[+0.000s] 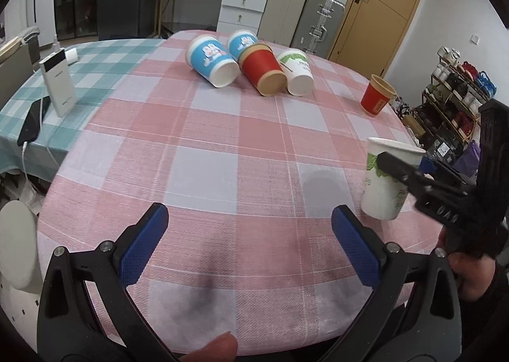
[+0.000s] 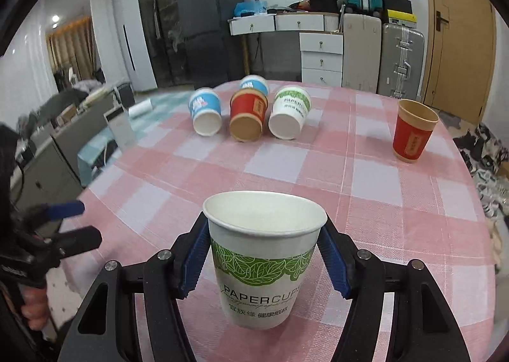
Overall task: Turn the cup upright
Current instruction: 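Carry the upright cup with the right tool and lower it onto the table, then open the right tool and pull it back from the cup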
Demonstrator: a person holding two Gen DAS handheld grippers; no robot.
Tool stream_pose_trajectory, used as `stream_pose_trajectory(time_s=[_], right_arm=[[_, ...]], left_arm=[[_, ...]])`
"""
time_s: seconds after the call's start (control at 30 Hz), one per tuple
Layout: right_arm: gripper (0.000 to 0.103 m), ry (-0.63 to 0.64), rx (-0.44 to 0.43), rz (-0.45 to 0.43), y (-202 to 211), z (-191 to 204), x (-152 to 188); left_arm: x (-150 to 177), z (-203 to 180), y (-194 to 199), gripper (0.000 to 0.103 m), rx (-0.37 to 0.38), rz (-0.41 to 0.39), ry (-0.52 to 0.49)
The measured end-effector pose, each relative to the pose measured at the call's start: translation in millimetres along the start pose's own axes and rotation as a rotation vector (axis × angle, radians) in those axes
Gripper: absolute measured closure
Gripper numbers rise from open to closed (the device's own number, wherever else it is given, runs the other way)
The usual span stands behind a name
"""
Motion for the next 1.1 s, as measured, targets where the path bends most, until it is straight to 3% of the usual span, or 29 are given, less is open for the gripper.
stream_pose_trajectory(time_s=[0.17,0.4,0.67,0.73,0.8,0.93,1.1], right_arm=[[0.037,-0.002,0.009,-0.027,-10,-5,1],[0.037,-0.010,0.025,-0.072,7,2,18],[0.037,-0.016,-0.002,-0.036,10,14,38],[0.033,-0.027,-0.013,-0.011,7,14,42],[0.009,-0.054,-0.019,0.037,3,12,47],[0.008,-0.076,-0.062,0.053,14,17,57],[0.005,-0.071,-0.055,-0.121,69,23,53]], left_arm=[[0,-11,-12,0.001,-0.003,0.023,-0.022],[-4,-12,-26,0.001,-0.011,0.047,-0.019],[-9,-15,-24,0.001,-0.019,0.039,-0.022],[-9,-16,-20,0.001,-0.024,0.032,-0.027],[-10,-17,-14,0.001,-0.028,0.020,-0.029],[-12,-19,2,0.001,-0.025,-0.007,-0.026],[-14,-30,26,0.001,-0.005,-0.045,-0.036]])
Point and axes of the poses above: each gripper's, at about its wrist camera, not at the fingertips, and y roughly against the way its jaws point, z to its left, x to its underside, the point moved 2 cm from there along -y, roughly the way its jaws point, and after that the axes turned 14 degrees about -x, right-handed, at the moved point
